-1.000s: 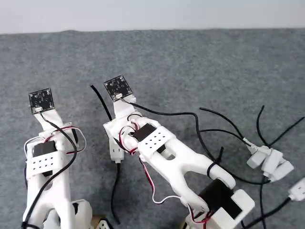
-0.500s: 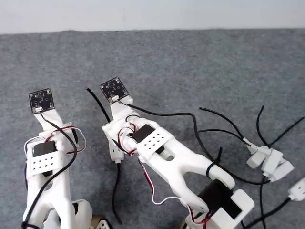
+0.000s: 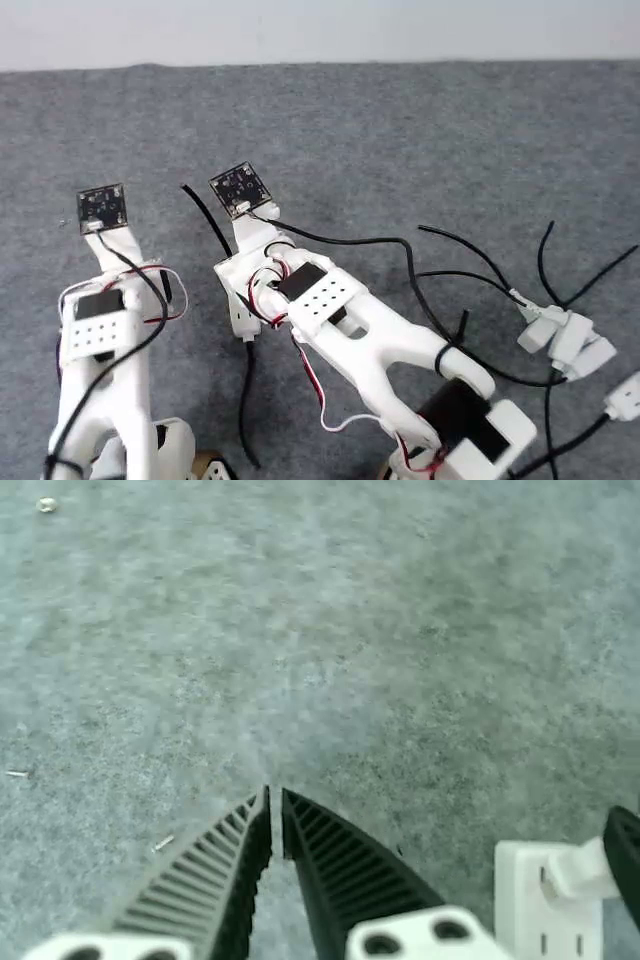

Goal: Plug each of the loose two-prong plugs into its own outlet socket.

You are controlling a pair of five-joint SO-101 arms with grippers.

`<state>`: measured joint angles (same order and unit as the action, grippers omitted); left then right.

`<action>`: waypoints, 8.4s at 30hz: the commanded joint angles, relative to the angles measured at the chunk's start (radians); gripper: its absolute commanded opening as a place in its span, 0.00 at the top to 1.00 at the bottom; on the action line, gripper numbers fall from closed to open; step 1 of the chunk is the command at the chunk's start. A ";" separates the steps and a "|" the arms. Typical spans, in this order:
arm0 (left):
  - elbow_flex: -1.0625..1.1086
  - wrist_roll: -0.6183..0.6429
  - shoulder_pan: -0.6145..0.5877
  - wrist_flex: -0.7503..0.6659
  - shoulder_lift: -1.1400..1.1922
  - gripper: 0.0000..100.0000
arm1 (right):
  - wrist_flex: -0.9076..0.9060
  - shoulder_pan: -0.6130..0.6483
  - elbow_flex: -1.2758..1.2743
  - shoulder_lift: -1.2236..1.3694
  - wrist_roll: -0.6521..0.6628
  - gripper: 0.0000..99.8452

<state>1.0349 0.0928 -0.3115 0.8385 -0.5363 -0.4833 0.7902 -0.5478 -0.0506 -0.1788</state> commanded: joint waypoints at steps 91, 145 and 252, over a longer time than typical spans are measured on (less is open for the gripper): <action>0.010 -0.081 -0.081 -0.141 -0.023 0.99 | -0.142 -0.044 0.058 -0.059 -0.078 0.99; 0.012 -0.083 -0.081 -0.143 -0.021 0.99 | -0.188 0.065 0.055 -0.081 0.229 0.99; 0.010 -0.083 -0.081 -0.143 -0.021 0.99 | -0.257 0.054 0.066 0.111 0.296 0.98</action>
<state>1.0932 0.0023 -0.3851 0.7204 -0.5378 -0.7104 0.8362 -0.4833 0.0384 0.1312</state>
